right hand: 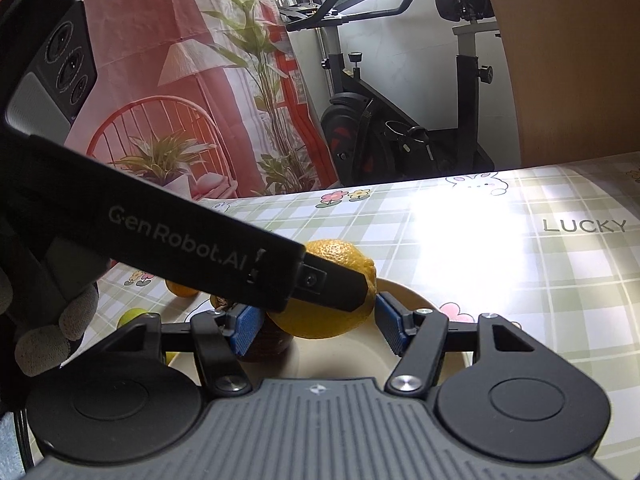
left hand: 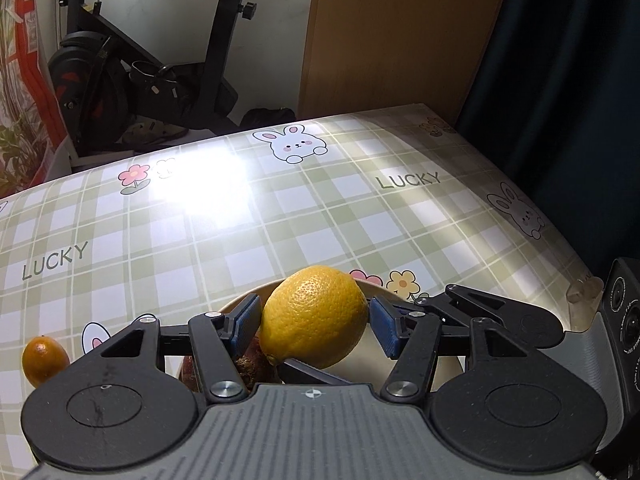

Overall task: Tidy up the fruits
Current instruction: 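Carry the lemon with the left tool over the plate beside the mangosteen, then lower the lemon onto the plate and open the left tool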

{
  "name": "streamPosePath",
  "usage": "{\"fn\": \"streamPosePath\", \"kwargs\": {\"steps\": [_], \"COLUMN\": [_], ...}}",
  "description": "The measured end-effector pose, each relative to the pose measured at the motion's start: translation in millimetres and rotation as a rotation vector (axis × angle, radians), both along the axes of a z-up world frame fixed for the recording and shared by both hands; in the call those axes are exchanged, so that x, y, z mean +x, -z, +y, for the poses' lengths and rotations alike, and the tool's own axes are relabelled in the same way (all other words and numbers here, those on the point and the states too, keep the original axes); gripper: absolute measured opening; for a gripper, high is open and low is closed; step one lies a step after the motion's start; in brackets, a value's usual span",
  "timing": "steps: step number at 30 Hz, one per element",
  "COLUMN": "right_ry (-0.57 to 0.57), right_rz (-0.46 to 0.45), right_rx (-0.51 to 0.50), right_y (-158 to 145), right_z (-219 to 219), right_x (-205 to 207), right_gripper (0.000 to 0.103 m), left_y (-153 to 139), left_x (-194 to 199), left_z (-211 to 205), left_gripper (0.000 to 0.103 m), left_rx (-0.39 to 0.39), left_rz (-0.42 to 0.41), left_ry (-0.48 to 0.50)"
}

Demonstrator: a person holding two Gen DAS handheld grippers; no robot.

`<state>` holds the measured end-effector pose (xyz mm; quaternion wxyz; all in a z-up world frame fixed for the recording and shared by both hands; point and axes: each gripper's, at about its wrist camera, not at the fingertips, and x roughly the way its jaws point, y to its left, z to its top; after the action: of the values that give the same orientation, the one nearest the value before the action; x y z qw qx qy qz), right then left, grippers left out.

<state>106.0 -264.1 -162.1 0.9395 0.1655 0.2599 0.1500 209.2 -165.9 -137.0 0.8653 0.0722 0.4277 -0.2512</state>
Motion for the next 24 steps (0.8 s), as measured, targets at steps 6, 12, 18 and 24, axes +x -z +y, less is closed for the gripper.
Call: {"fn": "streamPosePath", "kwargs": {"steps": [6, 12, 18, 24], "right_ry": [0.021, 0.057, 0.075, 0.097], "right_rz": [0.018, 0.037, 0.036, -0.002], "right_rx": [0.017, -0.01, -0.022, -0.028], "right_y": [4, 7, 8, 6], "right_z": [-1, 2, 3, 3], "right_x": [3, 7, 4, -6], "right_gripper": [0.064, 0.064, 0.064, 0.065], "left_y": [5, 10, 15, 4], "left_x": [3, 5, 3, -7], "left_z": [-2, -4, -3, 3], "left_gripper": [0.062, 0.062, 0.061, 0.061], "left_rx": [0.011, 0.01, -0.009, -0.064], "left_rz": [0.001, 0.013, 0.007, -0.039], "left_ry": [0.002, 0.0, -0.011, -0.019]}}
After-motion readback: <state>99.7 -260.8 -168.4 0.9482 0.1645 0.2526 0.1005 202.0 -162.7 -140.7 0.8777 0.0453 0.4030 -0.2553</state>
